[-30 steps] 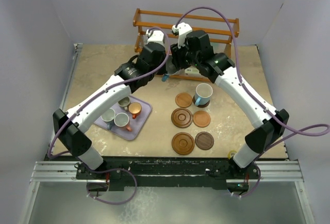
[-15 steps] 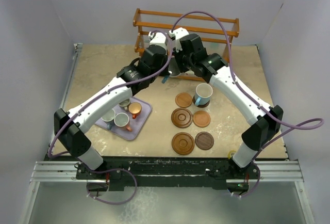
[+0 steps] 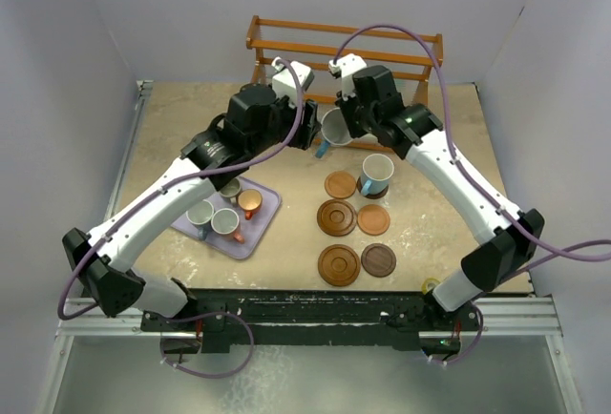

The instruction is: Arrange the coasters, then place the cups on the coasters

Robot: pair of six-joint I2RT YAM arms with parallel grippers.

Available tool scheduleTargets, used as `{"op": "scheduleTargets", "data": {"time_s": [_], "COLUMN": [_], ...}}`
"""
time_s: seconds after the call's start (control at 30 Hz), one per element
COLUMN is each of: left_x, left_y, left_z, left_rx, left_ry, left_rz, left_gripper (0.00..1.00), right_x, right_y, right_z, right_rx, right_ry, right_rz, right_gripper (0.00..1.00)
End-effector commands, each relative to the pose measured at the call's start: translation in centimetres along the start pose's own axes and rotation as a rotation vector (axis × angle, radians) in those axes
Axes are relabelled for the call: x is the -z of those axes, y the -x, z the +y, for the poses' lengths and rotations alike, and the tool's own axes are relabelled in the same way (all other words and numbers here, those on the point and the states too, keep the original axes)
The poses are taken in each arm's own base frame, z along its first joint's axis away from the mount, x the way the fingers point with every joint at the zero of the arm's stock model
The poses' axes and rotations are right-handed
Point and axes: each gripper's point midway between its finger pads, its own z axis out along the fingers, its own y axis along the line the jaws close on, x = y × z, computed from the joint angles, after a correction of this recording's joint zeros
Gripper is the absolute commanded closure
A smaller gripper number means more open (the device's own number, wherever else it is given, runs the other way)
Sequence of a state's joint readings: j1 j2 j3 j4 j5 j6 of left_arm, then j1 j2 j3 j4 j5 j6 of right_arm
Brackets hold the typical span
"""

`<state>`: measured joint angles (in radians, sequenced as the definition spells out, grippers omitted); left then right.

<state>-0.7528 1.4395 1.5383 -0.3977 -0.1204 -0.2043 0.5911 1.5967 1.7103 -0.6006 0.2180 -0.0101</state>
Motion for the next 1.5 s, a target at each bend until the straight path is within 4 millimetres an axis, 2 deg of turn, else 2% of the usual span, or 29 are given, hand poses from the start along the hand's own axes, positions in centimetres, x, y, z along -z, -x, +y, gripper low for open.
{"op": "scheduleTargets", "data": {"time_s": [0.0, 0.2, 0.37, 0.57, 0.73, 0.87, 1.03, 1.2, 1.47], "left_x": [2.3, 4.5, 5.3, 5.0, 4.6, 4.3, 4.2, 4.3, 4.6], "left_y": [1.4, 1.0, 1.6, 1.2, 0.4, 0.3, -0.3, -0.5, -0.2], "left_z": [-0.8, -0.3, 3.1, 7.4, 10.4, 12.5, 14.0, 14.3, 13.9], "left_rx": [-0.156, -0.265, -0.316, -0.394, -0.388, -0.377, -0.376, -0.373, -0.373], "left_ry": [-0.129, -0.292, -0.227, -0.09, -0.026, 0.027, 0.066, 0.072, 0.054], "left_rz": [-0.049, -0.03, -0.036, -0.012, 0.009, 0.022, 0.041, 0.044, 0.032], "left_gripper": [0.46, 0.41, 0.36, 0.35, 0.35, 0.35, 0.34, 0.34, 0.34], "right_x": [3.6, 6.8, 9.3, 10.4, 11.2, 10.7, 9.1, 7.4, 3.7], "right_y": [2.0, -0.5, -4.0, -9.4, -12.8, -15.2, -16.4, -17.4, -19.8], "right_z": [-1.7, -1.8, -1.7, -1.3, -1.1, -0.5, -0.1, -0.7, -2.1], "right_rx": [0.003, 0.016, 0.03, 0.059, 0.064, 0.046, -0.033, -0.091, -0.05], "right_ry": [-0.018, 0.026, 0.052, 0.076, 0.101, 0.123, 0.154, 0.14, 0.104], "right_rz": [-0.121, -0.124, -0.108, -0.026, 0.047, 0.117, 0.168, 0.217, 0.342], "right_gripper": [1.0, 1.0, 1.0, 1.0, 1.0, 1.0, 1.0, 1.0, 1.0]}}
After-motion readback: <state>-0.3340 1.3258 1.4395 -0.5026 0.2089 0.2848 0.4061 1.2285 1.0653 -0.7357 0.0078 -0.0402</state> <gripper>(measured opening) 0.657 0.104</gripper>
